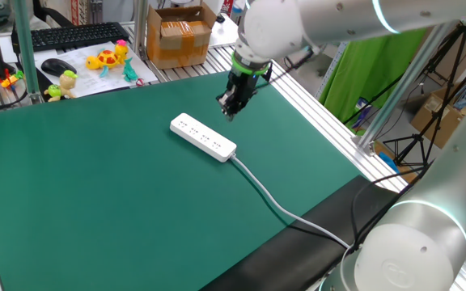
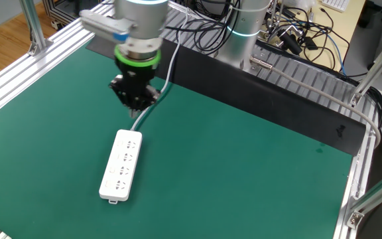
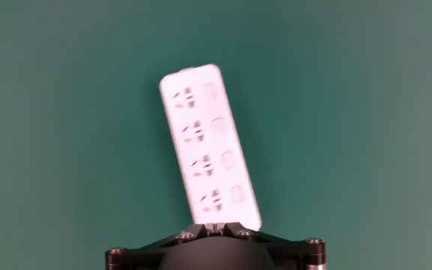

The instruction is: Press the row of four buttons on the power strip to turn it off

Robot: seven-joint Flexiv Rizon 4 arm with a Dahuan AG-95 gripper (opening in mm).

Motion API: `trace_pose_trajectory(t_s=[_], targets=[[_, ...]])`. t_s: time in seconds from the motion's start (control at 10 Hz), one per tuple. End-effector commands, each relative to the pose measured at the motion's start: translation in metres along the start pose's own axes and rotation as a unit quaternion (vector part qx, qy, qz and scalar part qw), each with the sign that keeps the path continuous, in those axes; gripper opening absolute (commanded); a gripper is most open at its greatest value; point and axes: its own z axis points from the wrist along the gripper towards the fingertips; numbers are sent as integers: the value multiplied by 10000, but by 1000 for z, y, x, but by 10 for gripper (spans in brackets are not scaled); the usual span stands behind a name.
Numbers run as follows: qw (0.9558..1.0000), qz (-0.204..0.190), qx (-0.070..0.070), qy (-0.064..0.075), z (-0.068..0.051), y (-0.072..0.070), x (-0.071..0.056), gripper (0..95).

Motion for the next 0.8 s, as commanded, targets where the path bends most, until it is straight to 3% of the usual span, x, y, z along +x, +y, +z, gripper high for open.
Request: trace_pose_trajectory(t_s=[0.1, 0.8], targets=[[10000, -5, 0, 5, 1, -5, 5, 0], [9999, -158, -65, 18, 35, -13, 9, 0]])
